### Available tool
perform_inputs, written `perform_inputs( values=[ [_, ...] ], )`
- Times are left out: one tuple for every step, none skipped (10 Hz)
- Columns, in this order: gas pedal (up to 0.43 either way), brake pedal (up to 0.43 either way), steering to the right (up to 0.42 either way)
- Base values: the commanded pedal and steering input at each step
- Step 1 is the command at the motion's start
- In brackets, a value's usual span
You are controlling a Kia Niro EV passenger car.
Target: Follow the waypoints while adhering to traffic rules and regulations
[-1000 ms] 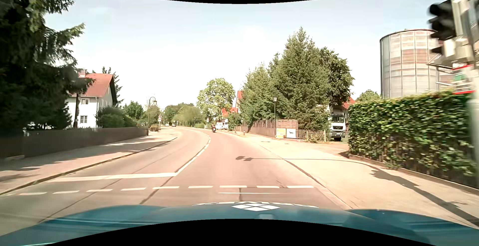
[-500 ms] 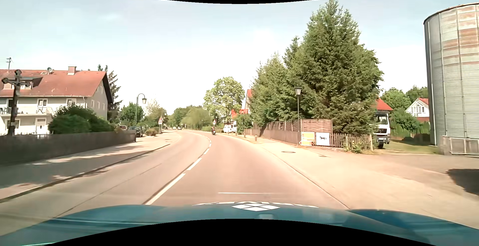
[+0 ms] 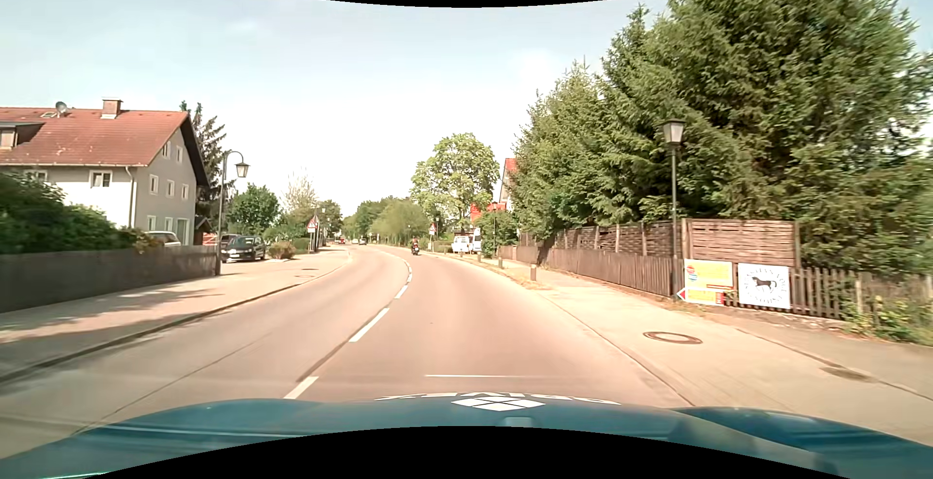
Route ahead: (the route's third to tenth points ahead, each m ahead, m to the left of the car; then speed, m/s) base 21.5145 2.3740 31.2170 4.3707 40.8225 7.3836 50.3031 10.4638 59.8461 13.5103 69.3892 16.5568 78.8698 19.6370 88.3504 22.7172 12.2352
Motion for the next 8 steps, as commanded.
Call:
perform_inputs(
  values=[
    [0.047,0.000,-0.039],
    [0.047,0.000,-0.039],
    [0.047,0.000,-0.040],
    [0.047,0.000,-0.040],
    [0.047,0.000,-0.041],
    [0.047,0.000,-0.041],
    [0.047,0.000,-0.041],
    [0.047,0.000,-0.041]
  ],
)
